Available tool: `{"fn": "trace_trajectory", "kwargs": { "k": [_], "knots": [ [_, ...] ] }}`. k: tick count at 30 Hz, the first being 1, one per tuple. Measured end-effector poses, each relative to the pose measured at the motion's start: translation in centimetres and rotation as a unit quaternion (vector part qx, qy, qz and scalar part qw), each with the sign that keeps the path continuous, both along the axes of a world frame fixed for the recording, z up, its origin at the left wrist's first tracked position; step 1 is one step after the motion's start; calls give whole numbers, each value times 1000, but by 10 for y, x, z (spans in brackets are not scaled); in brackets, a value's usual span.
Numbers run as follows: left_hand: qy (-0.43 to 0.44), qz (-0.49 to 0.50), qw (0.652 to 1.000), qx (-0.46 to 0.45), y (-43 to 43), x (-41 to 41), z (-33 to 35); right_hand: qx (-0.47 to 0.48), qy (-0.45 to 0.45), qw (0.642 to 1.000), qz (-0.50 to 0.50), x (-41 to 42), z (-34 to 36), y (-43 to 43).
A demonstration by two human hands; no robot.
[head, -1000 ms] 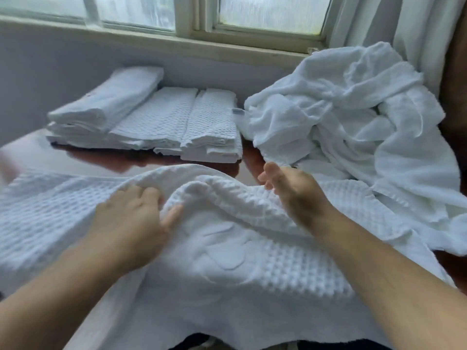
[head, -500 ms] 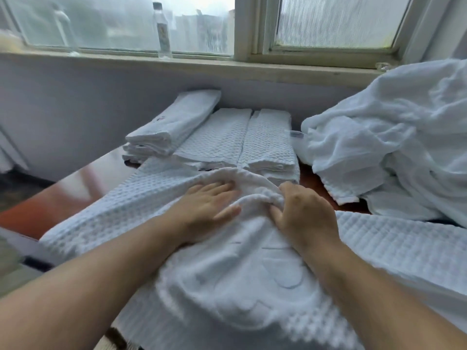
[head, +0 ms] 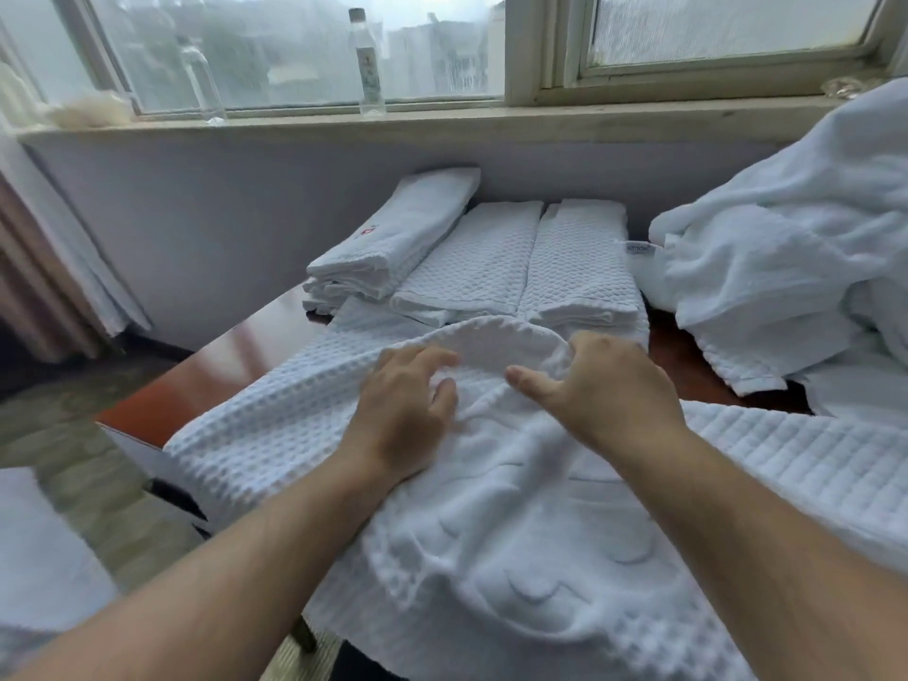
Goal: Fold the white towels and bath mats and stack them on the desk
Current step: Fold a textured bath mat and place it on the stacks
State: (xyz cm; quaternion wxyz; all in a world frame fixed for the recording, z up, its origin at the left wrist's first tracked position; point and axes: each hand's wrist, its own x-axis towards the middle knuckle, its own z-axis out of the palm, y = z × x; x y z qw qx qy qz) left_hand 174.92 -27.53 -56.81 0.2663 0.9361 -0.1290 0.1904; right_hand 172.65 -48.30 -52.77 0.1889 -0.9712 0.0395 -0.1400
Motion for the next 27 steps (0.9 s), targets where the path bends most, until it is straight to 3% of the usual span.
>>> {"fn": "trace_trajectory", "kwargs": {
  "k": [3, 6, 8, 11, 14, 17, 19, 22, 24, 25, 26, 27],
  "knots": [
    [-30, 148, 984, -94, 9, -3, 5, -39, -57, 997, 46, -14, -17, 7],
    [60, 221, 953, -196, 28, 8, 12, -65, -183, 972, 130, -21, -31, 4],
    [127, 237, 944, -189, 46, 24, 20, -79, -226, 956, 171, -22, -30, 4],
    [203, 253, 942, -88, 64, 45, 39, -135, -222, 954, 152, -22, -28, 23],
    [226, 248, 936, 111, 63, 58, 45, -126, -156, 974, 104, -20, -28, 41],
    [239, 229, 908, 256, 63, 69, 46, -103, -188, 963, 166, -21, -32, 40],
    [241, 238, 899, 278, 71, 79, 43, -77, -209, 955, 196, -23, -33, 36],
    [208, 236, 933, 177, 84, 84, 32, -67, -221, 948, 221, -24, -34, 33],
    [151, 233, 960, 35, 92, 78, 26, -72, -257, 935, 233, -23, -33, 32],
    [112, 223, 964, -90, 96, 74, 26, -73, -290, 926, 232, -23, -31, 31],
    [73, 187, 947, -252, 101, 67, 27, -72, -330, 915, 222, -23, -28, 31],
    [34, 137, 901, -411, 106, 60, 30, -71, -370, 903, 208, -25, -25, 31]
  ]
}}
